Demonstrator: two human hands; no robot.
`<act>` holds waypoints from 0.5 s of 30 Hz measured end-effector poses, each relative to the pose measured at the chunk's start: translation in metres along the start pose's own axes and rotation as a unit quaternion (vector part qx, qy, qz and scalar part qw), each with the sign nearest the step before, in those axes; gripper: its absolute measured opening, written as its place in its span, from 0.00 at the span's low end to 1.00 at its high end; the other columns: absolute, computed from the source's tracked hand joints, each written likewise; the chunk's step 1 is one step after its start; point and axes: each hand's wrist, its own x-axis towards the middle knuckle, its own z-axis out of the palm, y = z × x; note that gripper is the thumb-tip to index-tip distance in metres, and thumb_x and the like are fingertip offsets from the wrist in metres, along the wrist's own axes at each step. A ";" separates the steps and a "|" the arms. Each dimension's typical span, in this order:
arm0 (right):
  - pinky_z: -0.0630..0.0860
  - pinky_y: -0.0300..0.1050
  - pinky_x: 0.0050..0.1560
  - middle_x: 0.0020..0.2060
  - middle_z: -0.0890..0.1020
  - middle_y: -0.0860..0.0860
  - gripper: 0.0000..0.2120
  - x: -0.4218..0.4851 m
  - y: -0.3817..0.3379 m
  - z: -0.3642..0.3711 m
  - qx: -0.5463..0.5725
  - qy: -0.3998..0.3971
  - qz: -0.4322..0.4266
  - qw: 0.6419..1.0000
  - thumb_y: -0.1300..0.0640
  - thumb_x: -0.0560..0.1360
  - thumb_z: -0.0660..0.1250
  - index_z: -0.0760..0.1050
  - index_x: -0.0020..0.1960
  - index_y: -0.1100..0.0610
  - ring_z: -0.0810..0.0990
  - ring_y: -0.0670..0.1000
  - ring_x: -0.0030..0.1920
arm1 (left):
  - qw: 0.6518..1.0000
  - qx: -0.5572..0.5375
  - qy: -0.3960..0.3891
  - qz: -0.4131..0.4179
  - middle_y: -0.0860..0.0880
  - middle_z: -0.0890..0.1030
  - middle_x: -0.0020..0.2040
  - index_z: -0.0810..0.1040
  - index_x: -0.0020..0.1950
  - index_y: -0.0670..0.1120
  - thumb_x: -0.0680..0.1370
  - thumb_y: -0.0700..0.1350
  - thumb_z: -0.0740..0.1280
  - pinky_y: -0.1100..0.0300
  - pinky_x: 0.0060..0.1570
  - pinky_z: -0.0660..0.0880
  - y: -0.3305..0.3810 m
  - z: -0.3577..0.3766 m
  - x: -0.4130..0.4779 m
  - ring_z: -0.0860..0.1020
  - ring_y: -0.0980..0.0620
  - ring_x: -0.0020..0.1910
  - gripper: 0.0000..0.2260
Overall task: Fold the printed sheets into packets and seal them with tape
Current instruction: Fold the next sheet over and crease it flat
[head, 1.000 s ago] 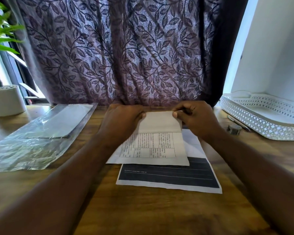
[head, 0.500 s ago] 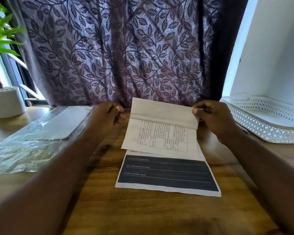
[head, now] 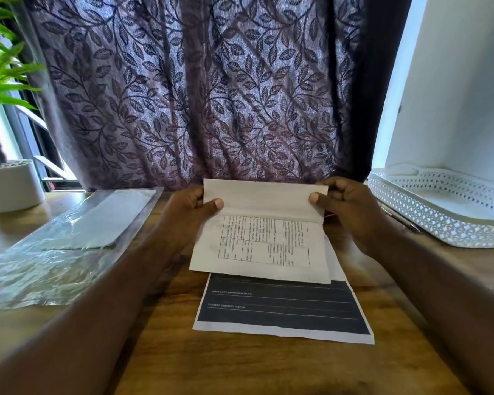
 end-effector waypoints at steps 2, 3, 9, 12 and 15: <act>0.85 0.53 0.45 0.48 0.88 0.56 0.11 -0.003 0.000 0.003 0.000 -0.043 0.019 0.999 0.63 0.76 0.71 0.80 0.58 0.60 0.88 0.55 0.47 | 1.000 -0.022 0.016 -0.010 0.44 0.86 0.52 0.81 0.58 0.46 0.79 0.41 0.69 0.40 0.56 0.80 -0.002 -0.002 0.002 0.85 0.43 0.51 0.08; 0.85 0.53 0.47 0.49 0.87 0.56 0.11 -0.004 0.001 0.005 -0.004 -0.060 0.023 0.998 0.63 0.77 0.71 0.80 0.59 0.59 0.88 0.55 0.48 | 0.999 -0.034 0.018 -0.016 0.44 0.86 0.53 0.81 0.58 0.46 0.79 0.41 0.69 0.39 0.57 0.79 -0.002 -0.003 0.002 0.85 0.42 0.51 0.08; 0.84 0.53 0.51 0.51 0.87 0.56 0.12 -0.003 0.004 0.006 0.045 -0.062 0.047 0.996 0.65 0.79 0.67 0.79 0.61 0.59 0.87 0.56 0.51 | 0.990 -0.127 0.008 -0.059 0.43 0.86 0.54 0.79 0.61 0.45 0.81 0.36 0.64 0.43 0.53 0.81 -0.003 -0.001 0.003 0.85 0.42 0.52 0.11; 0.85 0.52 0.50 0.51 0.87 0.57 0.12 -0.004 0.005 0.007 0.081 -0.046 0.060 0.994 0.69 0.79 0.65 0.80 0.59 0.60 0.87 0.57 0.51 | 0.984 -0.157 -0.012 -0.079 0.45 0.87 0.50 0.79 0.59 0.45 0.81 0.33 0.61 0.50 0.46 0.84 -0.003 -0.001 0.000 0.86 0.45 0.48 0.13; 0.85 0.52 0.49 0.49 0.86 0.62 0.10 -0.003 0.005 0.008 0.119 -0.032 0.073 0.990 0.72 0.78 0.64 0.81 0.54 0.63 0.86 0.60 0.50 | 0.980 -0.179 -0.003 -0.085 0.42 0.86 0.47 0.81 0.53 0.44 0.80 0.31 0.60 0.50 0.44 0.84 0.000 -0.002 -0.001 0.85 0.45 0.44 0.13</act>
